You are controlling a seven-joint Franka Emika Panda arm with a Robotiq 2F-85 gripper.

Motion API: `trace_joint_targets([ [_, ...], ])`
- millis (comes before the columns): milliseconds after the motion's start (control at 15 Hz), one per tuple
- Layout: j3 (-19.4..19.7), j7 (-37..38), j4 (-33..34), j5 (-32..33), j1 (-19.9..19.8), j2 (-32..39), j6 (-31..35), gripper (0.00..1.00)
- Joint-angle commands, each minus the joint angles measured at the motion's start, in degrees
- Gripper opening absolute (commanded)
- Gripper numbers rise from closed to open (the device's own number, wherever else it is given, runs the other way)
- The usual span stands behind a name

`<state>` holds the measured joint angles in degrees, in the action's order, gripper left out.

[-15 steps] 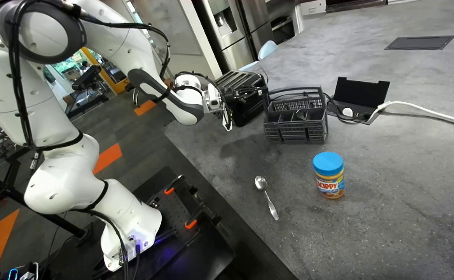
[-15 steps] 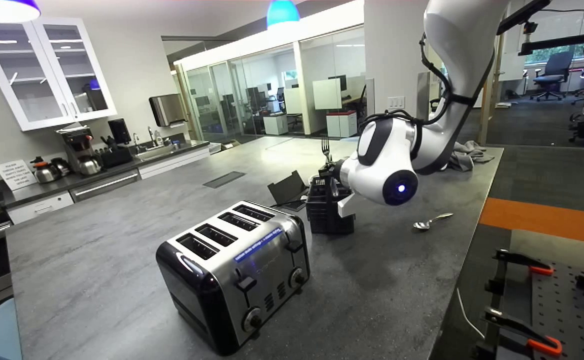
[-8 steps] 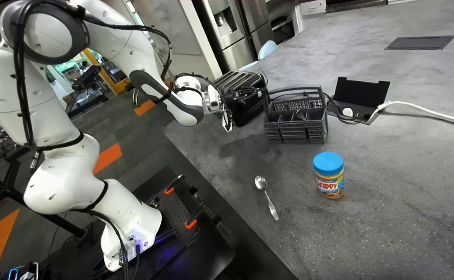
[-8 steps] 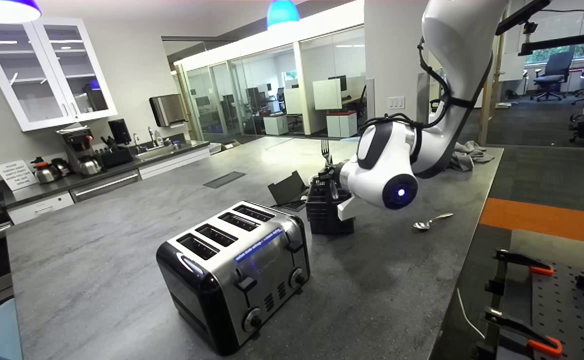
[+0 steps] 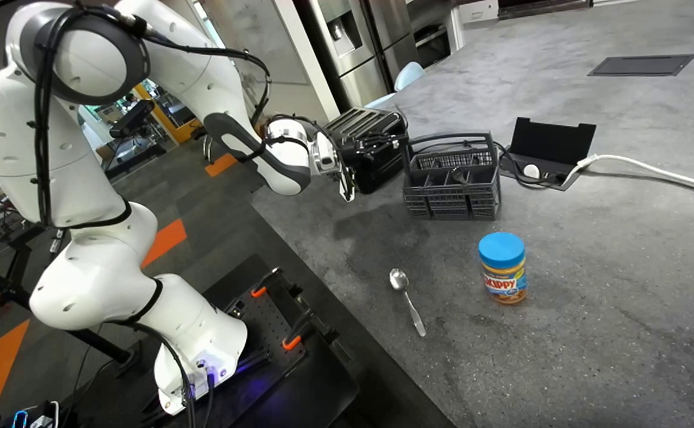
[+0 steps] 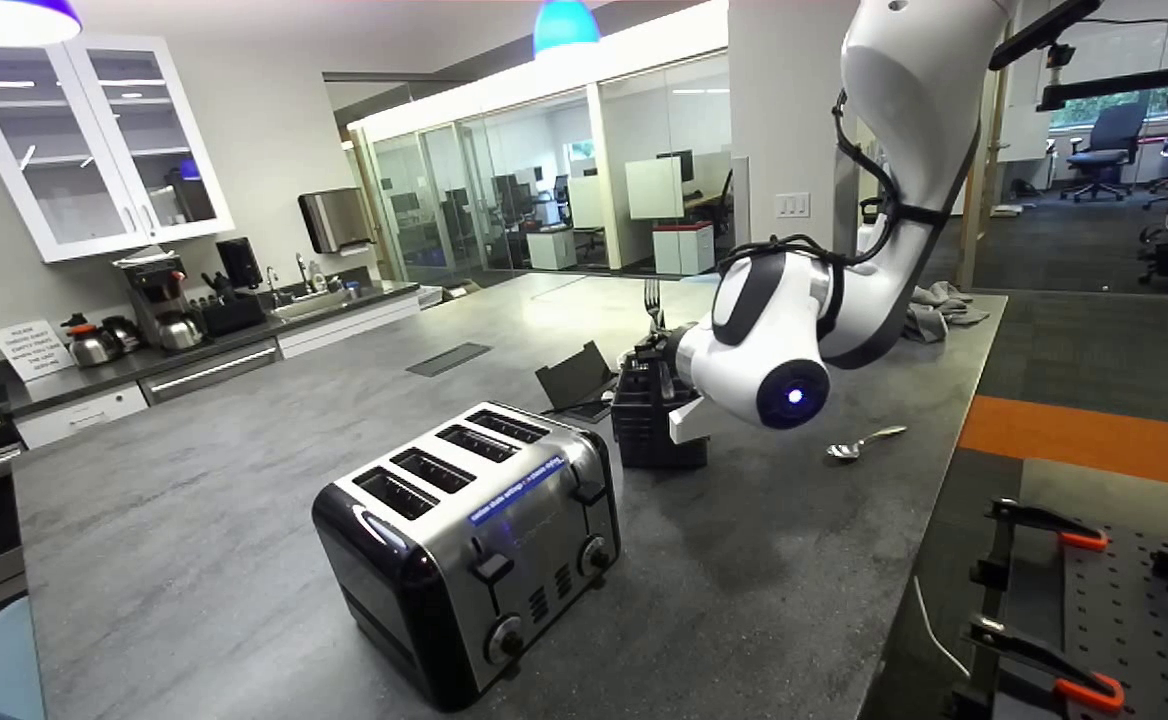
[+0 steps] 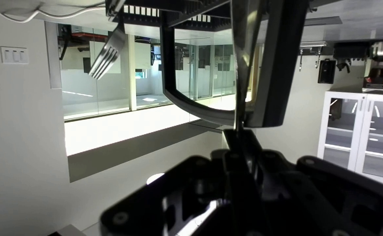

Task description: Put the fork in the cutlery stand

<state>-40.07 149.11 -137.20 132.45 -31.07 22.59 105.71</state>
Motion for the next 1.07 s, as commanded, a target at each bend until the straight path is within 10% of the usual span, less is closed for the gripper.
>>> trace_joint_targets([
  [0, -9.84, -0.01, -1.15, 1.75, -9.10, 1.97, -5.17, 0.02],
  [400, -23.70, -0.07, -4.98, 5.16, -23.34, 7.23, -14.21, 0.02],
  [1000, -20.85, -0.07, -8.32, 11.86, -25.53, 14.68, -18.17, 0.02],
])
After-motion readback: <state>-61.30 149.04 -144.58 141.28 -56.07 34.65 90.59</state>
